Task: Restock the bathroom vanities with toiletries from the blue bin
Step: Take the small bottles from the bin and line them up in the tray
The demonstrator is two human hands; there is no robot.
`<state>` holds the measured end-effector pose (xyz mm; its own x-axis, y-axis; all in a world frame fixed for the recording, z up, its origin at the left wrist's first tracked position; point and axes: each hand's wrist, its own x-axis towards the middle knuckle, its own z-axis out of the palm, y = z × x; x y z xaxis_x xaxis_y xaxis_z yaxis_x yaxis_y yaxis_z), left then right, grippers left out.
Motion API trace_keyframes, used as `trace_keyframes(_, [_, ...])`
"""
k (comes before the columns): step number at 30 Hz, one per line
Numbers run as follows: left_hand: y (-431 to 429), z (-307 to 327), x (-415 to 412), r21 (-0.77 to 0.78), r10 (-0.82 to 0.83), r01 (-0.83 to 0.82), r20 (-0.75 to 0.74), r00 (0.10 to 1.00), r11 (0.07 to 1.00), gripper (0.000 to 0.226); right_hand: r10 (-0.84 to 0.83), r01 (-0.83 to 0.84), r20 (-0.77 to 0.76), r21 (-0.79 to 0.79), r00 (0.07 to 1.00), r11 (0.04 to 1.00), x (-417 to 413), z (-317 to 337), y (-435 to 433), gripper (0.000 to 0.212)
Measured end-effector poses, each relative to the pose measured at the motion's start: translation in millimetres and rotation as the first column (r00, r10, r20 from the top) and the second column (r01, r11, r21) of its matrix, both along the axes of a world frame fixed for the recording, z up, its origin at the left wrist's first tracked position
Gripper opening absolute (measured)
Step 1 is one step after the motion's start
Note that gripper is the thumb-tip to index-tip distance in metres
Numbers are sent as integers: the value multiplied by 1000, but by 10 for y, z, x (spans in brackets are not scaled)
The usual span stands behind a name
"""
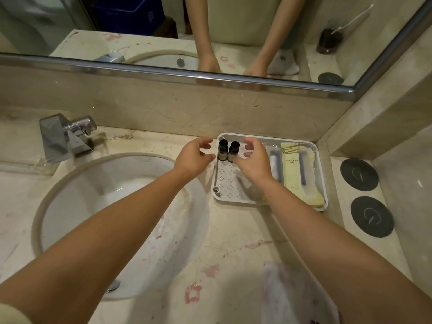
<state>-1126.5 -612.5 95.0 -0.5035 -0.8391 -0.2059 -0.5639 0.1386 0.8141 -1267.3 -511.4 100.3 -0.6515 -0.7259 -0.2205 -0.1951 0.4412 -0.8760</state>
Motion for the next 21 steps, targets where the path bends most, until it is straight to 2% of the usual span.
trace_keyframes(3, [131, -14, 158, 71, 45, -42, -42, 998, 997, 40, -12, 10, -41, -51, 999, 999, 167, 42, 102, 34])
trace_keyframes(5, [229, -5, 289, 99, 64, -58, -59, 996, 993, 38, 35, -39, -63, -62, 997, 997, 288, 73, 158, 31])
trace_keyframes(12, [527, 53, 916, 102, 133, -132, -1, 991, 986, 46, 303, -300, -165, 48, 939, 953, 796, 127, 274, 45])
trace_keyframes(16, [618, 91, 1379, 36, 135, -142, 164, 977, 989, 59, 508, -470, -259, 197, 821, 860, 1147, 178, 254, 58])
trace_keyframes(21, [775, 186, 2061, -36, 218, -216, 252, 943, 976, 62, 721, -616, -326, 376, 611, 692, 1666, 276, 187, 67])
